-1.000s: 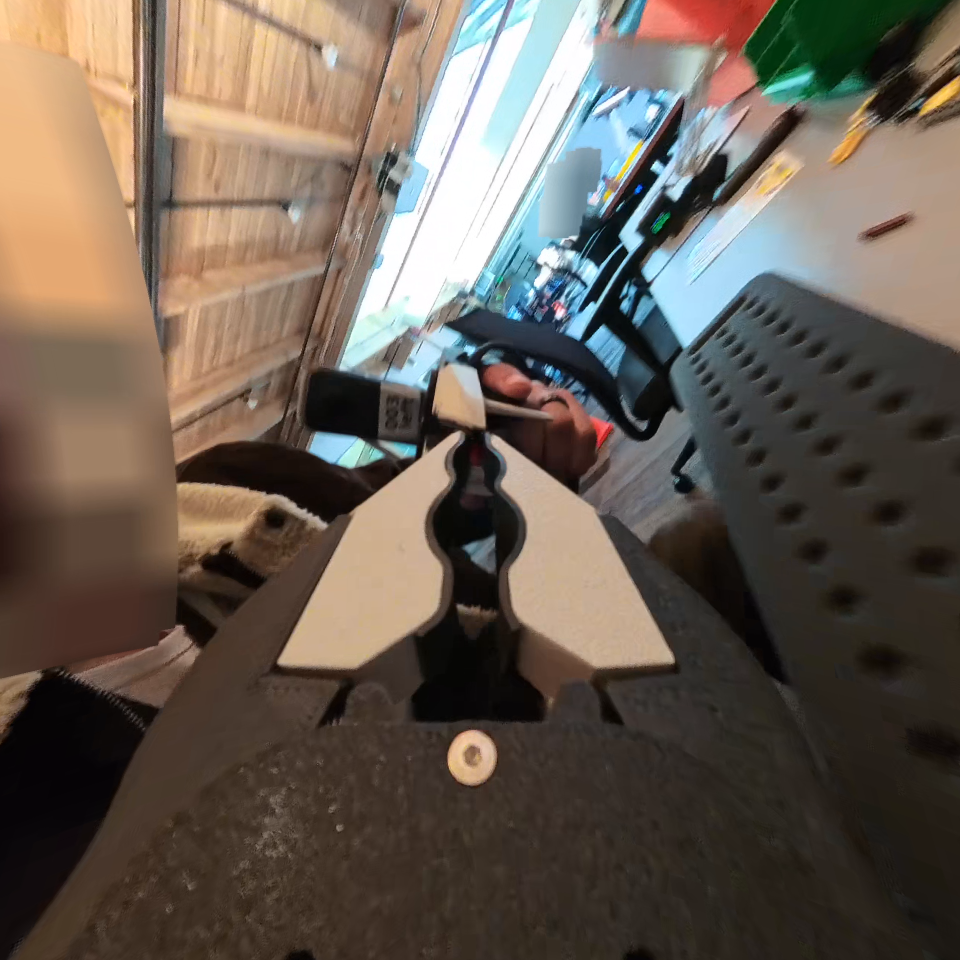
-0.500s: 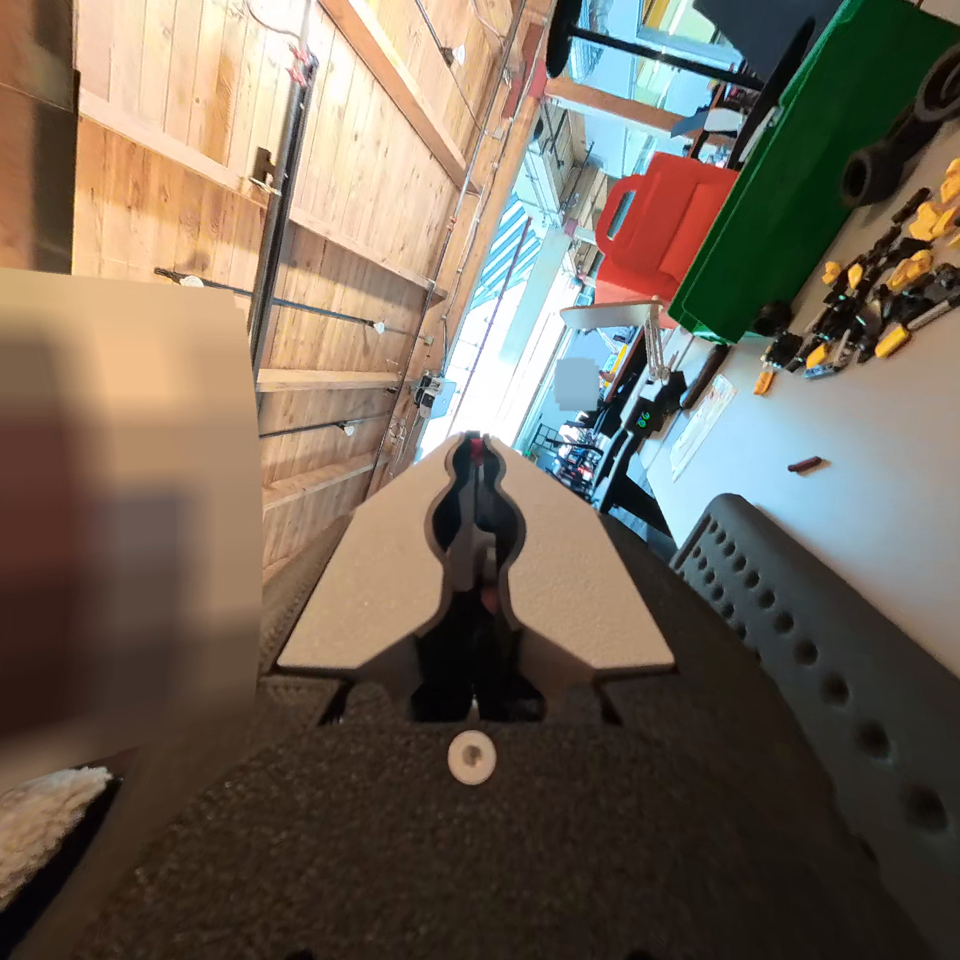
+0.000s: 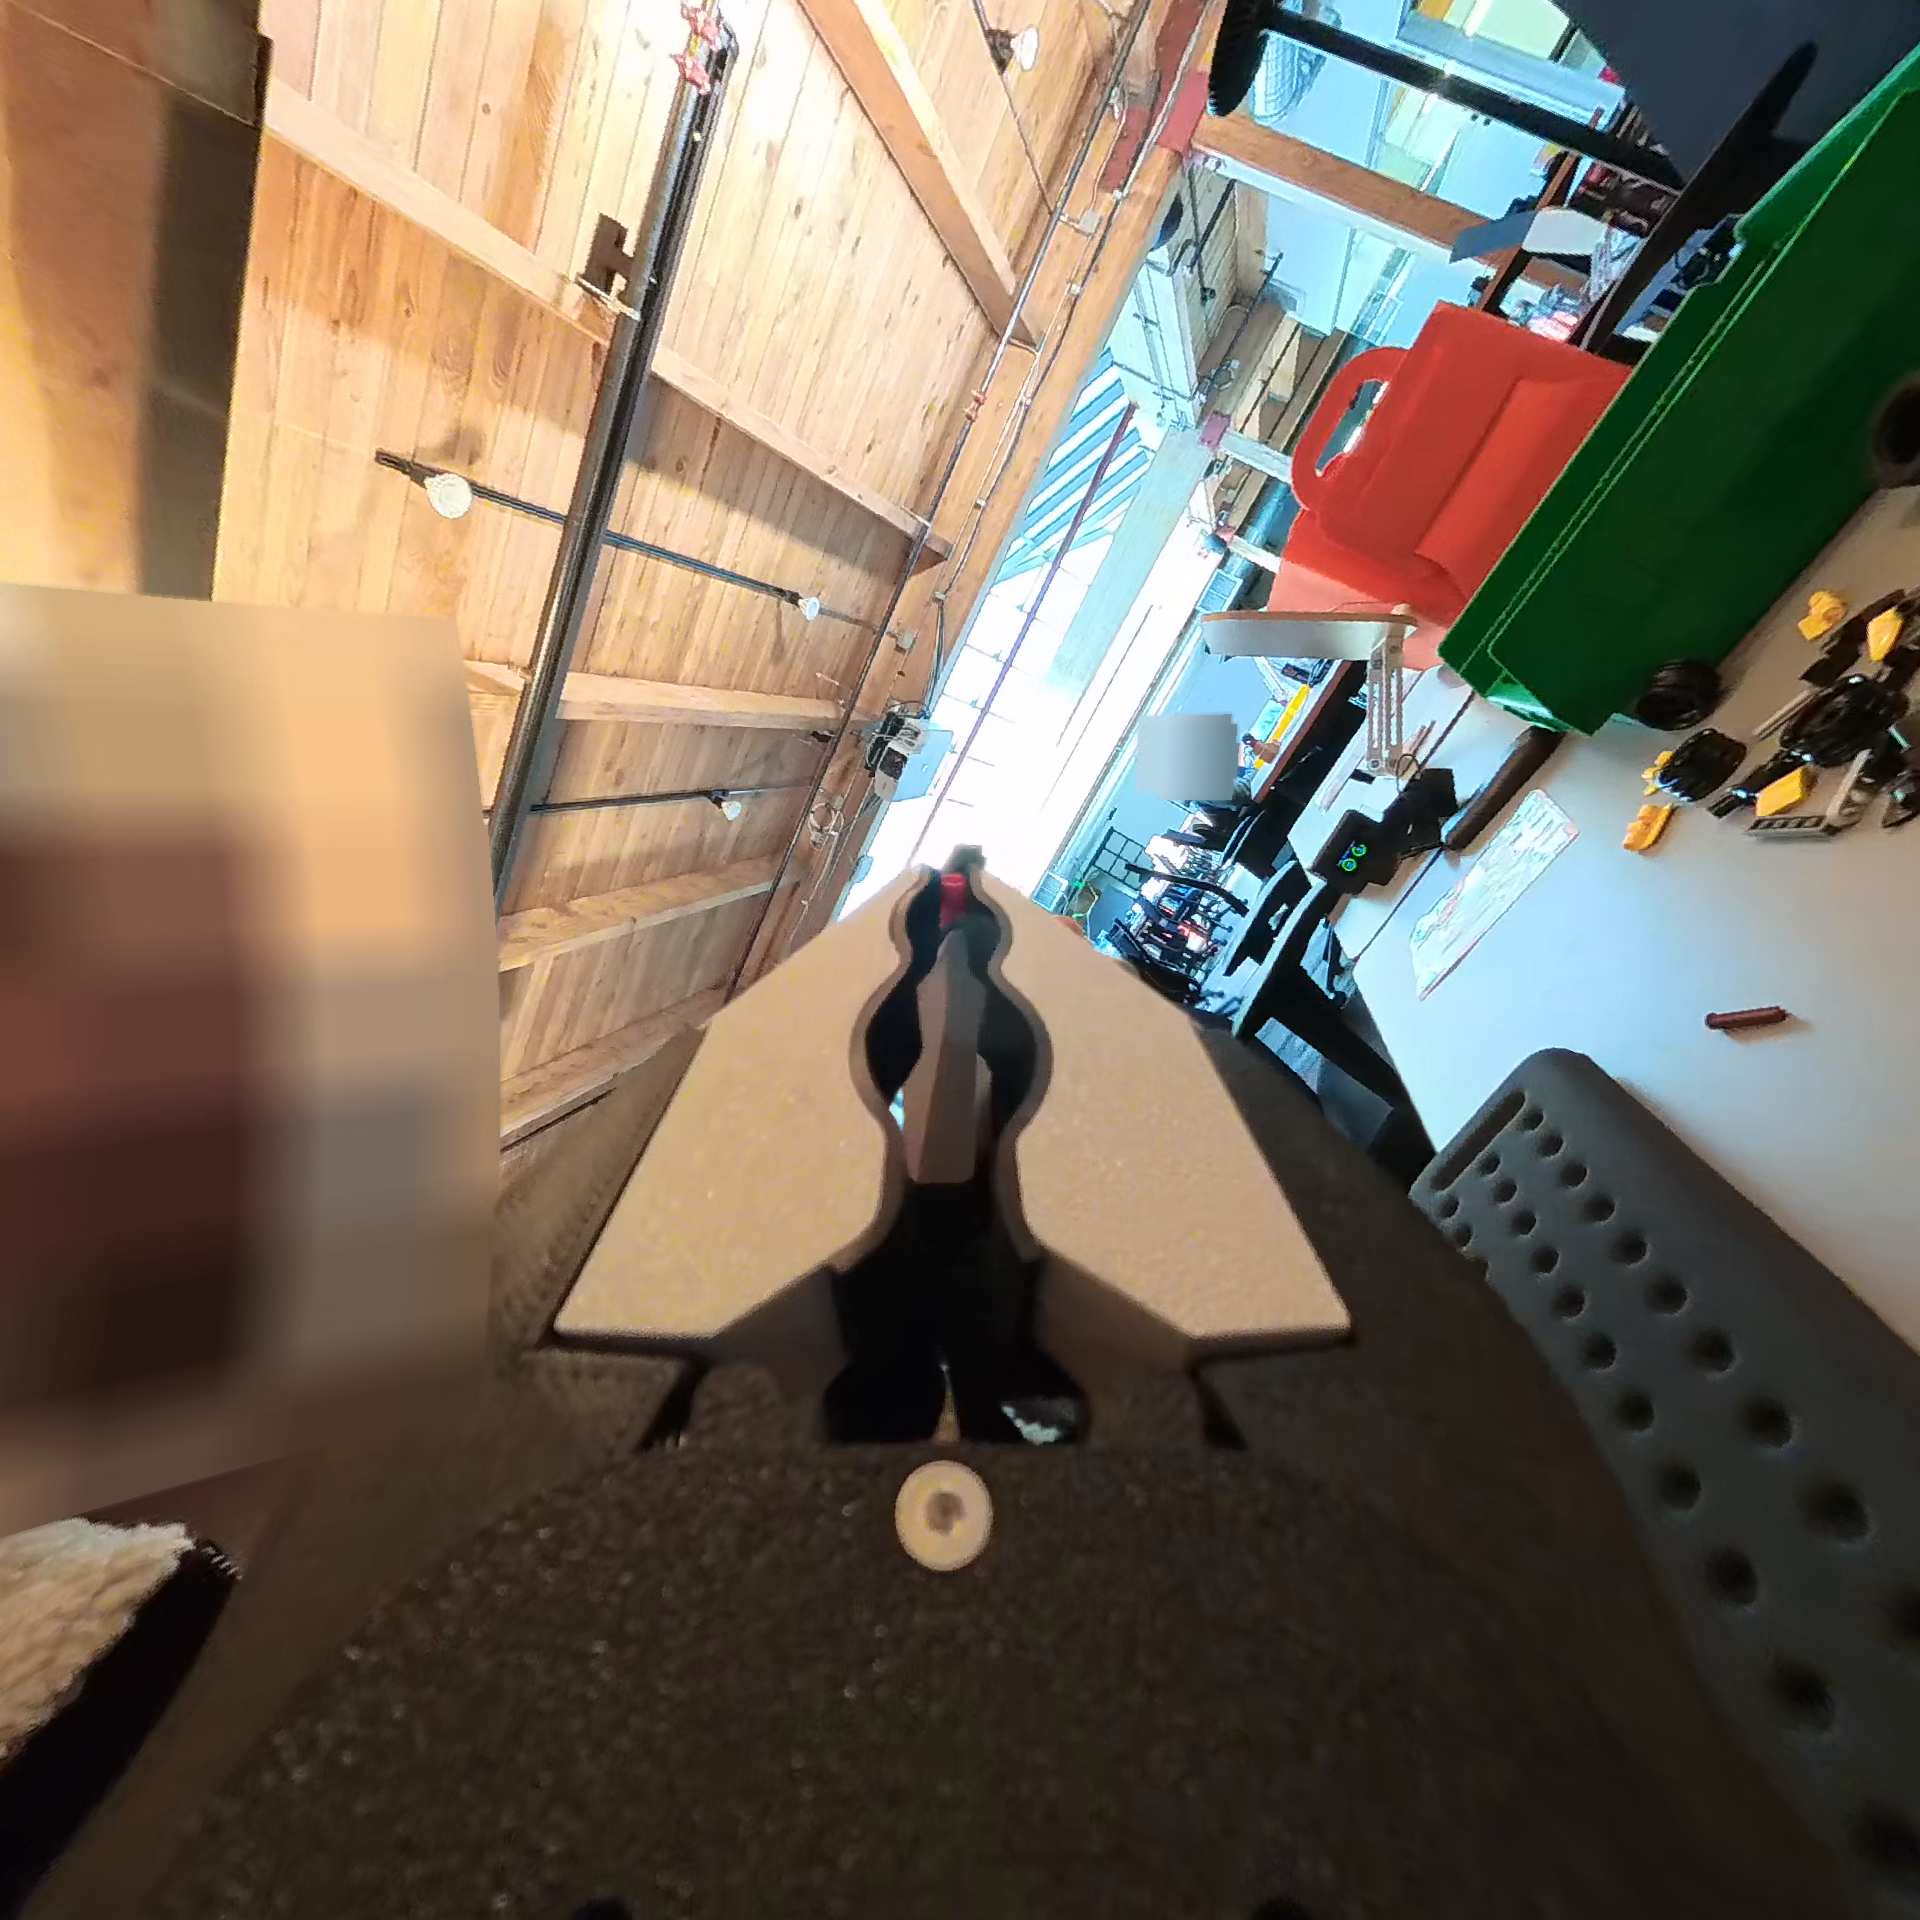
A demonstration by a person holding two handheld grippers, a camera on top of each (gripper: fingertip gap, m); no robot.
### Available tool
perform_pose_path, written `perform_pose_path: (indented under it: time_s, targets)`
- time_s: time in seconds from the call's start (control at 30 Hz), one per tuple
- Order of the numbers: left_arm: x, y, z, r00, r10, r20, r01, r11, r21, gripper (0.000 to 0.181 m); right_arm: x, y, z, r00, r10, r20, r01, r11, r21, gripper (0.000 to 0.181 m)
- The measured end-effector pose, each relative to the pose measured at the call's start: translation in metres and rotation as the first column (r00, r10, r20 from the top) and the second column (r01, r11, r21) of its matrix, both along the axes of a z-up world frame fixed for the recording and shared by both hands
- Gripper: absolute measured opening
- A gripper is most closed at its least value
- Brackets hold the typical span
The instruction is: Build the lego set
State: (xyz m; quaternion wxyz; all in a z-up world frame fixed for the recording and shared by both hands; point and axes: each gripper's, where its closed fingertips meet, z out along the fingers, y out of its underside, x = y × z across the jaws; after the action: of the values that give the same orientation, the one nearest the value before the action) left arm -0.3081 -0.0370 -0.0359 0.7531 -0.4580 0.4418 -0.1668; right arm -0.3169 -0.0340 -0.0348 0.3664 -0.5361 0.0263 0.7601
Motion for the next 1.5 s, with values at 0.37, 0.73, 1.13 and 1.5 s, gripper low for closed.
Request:
perform_pose_path:
  time_s: [0.37, 0.73, 1.13, 1.5]
  targets:
    - [0.015, -0.033, -0.001, 0.995, -0.065, -0.080, 0.072, 0.994, 0.081, 0.004, 0.010, -0.025, -0.008, 0.999, 0.033, -0.020, -0.032, 0.999, 0.019, 0.002]
    - [0.020, -0.037, -0.007, 0.977, -0.193, -0.095, 0.185, 0.979, -0.089, 0.007, 0.014, -0.030, -0.007, 0.994, 0.083, -0.071, -0.081, 0.996, 0.036, 0.002]
    - [0.020, -0.037, -0.016, 0.964, -0.106, -0.245, 0.133, 0.987, 0.093, 0.005, 0.014, -0.032, -0.016, 0.982, 0.158, -0.108, -0.163, 0.986, -0.033, 0.002]
    - [0.018, -0.033, -0.023, 0.945, -0.032, -0.327, 0.097, 0.978, 0.185, 0.005, 0.014, -0.030, -0.021, 0.986, 0.157, -0.060, -0.159, 0.987, -0.022, 0.003]
